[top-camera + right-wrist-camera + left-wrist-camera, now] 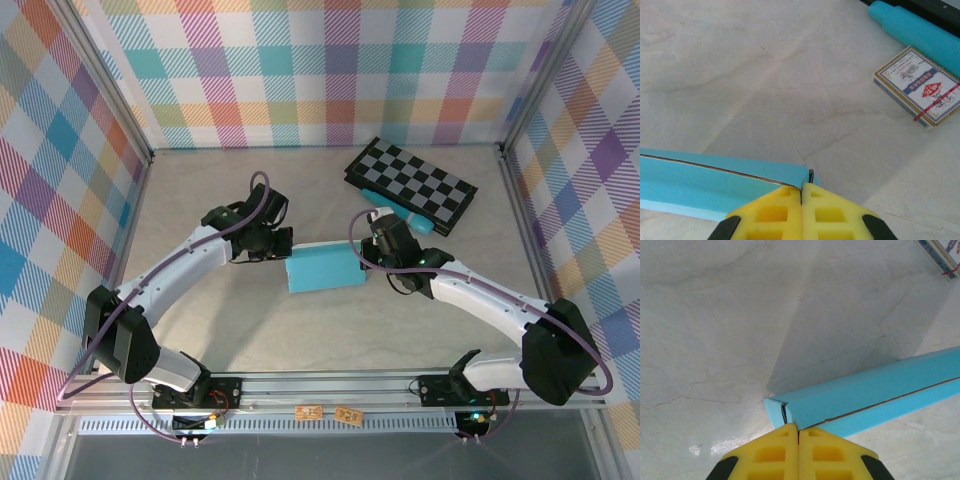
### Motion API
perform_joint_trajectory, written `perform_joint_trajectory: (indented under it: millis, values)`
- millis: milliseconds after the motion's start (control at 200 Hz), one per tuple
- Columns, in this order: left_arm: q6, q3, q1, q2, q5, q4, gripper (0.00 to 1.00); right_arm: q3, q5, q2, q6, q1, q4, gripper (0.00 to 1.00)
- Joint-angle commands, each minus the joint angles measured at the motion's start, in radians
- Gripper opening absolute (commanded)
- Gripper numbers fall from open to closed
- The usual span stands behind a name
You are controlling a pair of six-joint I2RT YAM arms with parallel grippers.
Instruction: Fold the paper box
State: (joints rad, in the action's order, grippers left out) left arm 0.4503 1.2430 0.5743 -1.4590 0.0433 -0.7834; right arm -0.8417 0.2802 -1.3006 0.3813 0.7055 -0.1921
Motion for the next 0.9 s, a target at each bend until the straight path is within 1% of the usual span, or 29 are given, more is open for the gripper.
perform_joint_trajectory:
  millis: [0, 120, 345, 580, 895]
  values:
    - [0.013, -0.018, 0.004, 0.015, 0.026, 0.039, 0.0, 0.012, -0.027, -0.023, 0.008, 0.014, -0.098, 0.0]
    - [-0.014, -0.02, 0.003, 0.022, 0.023, 0.035, 0.0, 0.013, -0.027, -0.023, 0.008, 0.014, -0.096, 0.0]
    - [-0.04, -0.09, 0.001, 0.063, 0.04, 0.086, 0.0, 0.026, -0.027, -0.017, 0.006, 0.014, -0.095, 0.0]
    - [-0.106, -0.14, 0.001, 0.084, 0.052, 0.099, 0.0, 0.044, -0.028, 0.0, 0.005, 0.014, -0.094, 0.0]
    - [-0.111, -0.208, 0.001, 0.118, 0.064, 0.136, 0.0, 0.074, -0.033, 0.018, -0.009, 0.013, -0.069, 0.0]
